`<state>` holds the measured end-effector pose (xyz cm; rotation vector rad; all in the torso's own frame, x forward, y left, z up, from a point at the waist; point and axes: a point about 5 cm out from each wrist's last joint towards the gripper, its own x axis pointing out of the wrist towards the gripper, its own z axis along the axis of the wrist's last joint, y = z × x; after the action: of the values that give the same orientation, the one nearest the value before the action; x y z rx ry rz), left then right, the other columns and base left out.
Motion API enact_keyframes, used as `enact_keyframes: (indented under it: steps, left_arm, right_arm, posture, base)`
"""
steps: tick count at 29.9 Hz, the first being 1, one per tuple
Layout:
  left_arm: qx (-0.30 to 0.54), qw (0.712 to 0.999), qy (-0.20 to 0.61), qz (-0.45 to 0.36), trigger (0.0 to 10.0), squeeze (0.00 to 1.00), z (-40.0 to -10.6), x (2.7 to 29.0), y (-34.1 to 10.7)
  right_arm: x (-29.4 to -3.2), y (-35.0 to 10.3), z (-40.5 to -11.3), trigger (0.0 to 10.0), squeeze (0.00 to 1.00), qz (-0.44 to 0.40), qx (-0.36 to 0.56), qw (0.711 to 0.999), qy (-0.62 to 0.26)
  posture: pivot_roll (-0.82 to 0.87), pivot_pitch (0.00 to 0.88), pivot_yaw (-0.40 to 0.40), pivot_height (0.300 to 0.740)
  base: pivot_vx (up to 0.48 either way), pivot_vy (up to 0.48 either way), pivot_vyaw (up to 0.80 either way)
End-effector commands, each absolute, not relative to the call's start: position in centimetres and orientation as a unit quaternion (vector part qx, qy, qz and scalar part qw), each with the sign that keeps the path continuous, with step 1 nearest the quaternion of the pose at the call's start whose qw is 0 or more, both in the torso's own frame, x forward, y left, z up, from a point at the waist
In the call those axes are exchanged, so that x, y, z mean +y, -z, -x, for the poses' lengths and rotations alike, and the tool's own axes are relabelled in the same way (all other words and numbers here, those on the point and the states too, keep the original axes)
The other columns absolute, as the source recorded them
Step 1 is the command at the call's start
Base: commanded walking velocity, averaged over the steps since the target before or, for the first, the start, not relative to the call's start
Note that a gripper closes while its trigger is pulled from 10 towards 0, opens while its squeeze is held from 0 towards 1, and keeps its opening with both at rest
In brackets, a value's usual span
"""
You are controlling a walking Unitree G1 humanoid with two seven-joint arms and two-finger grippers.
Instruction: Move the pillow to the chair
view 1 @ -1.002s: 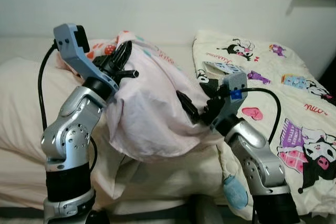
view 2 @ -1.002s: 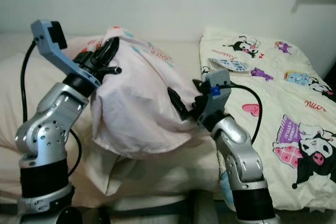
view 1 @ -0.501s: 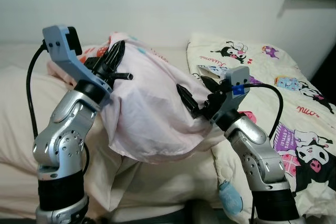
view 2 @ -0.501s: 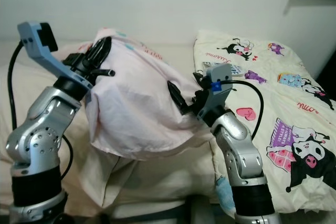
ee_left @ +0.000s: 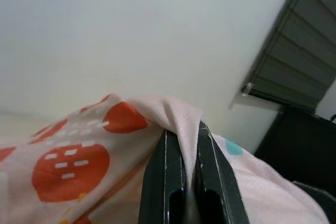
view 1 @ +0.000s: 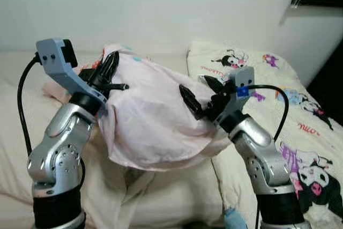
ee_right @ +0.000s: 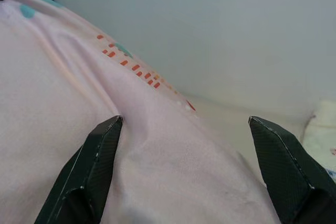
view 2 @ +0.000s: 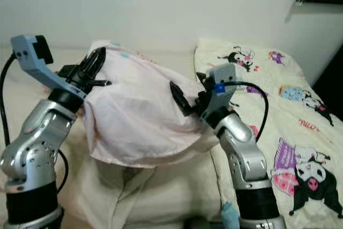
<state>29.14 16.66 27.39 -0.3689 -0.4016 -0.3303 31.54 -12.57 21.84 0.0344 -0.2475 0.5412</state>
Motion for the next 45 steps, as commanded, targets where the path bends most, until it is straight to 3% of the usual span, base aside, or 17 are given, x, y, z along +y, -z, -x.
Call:
enact_keyframes:
  steps: [1, 9, 17, 32, 41, 42, 45]
  left_arm:
    - [-0.241, 0.938, 0.180, 0.170, 10.0, 0.00, -28.3, 16.3, -29.2]
    - [-0.227, 0.941, 0.175, 0.180, 10.0, 0.00, -28.4, 15.8, -28.1]
    - [-0.220, 0.945, 0.161, 0.181, 10.0, 0.00, -28.6, 15.9, -27.2]
    - [-0.242, 0.943, 0.153, 0.172, 10.0, 0.00, -28.6, 15.6, -27.8]
    - [-0.257, 0.949, 0.096, 0.157, 10.0, 0.00, -29.2, 17.4, -28.6]
    - [-0.304, 0.939, 0.055, 0.150, 10.0, 0.00, -28.8, 19.2, -31.0]
    - [-0.339, 0.930, 0.036, 0.140, 10.0, 0.00, -28.3, 20.3, -32.8]
  right_arm:
    - [-12.6, -21.8, -31.5, 10.0, 0.00, -0.011, -0.123, 0.956, -0.267]
    - [-12.6, -22.1, -31.5, 10.0, 0.00, -0.011, -0.127, 0.955, -0.269]
    - [-12.5, -22.3, -31.5, 10.0, 0.00, -0.010, -0.133, 0.953, -0.271]
    - [-12.7, -22.8, -31.7, 10.0, 0.00, -0.007, -0.150, 0.955, -0.256]
    - [-12.3, -23.4, -31.3, 10.0, 0.00, -0.006, -0.172, 0.947, -0.272]
    - [-12.3, -24.9, -31.0, 10.0, 0.00, -0.003, -0.205, 0.939, -0.276]
    - [-12.2, -25.9, -30.8, 10.0, 0.00, -0.004, -0.225, 0.935, -0.276]
  posture:
    - [-0.06, 0.000, -0.076, 0.671]
    - [-0.06, 0.000, -0.081, 0.706]
    - [-0.06, 0.000, -0.079, 0.736]
    - [-0.06, 0.000, -0.082, 0.740]
    - [-0.06, 0.000, -0.080, 0.740]
    - [-0.06, 0.000, -0.083, 0.740]
    - [-0.06, 0.000, -0.085, 0.740]
  base:
    - [-0.480, 0.000, 0.00]
    - [-0.480, 0.000, 0.00]
    - [0.000, 0.000, 0.00]
    - [0.000, 0.000, 0.00]
    - [0.000, 0.000, 0.18]
    - [0.000, 0.000, 0.79]
    - [0.000, 0.000, 0.79]
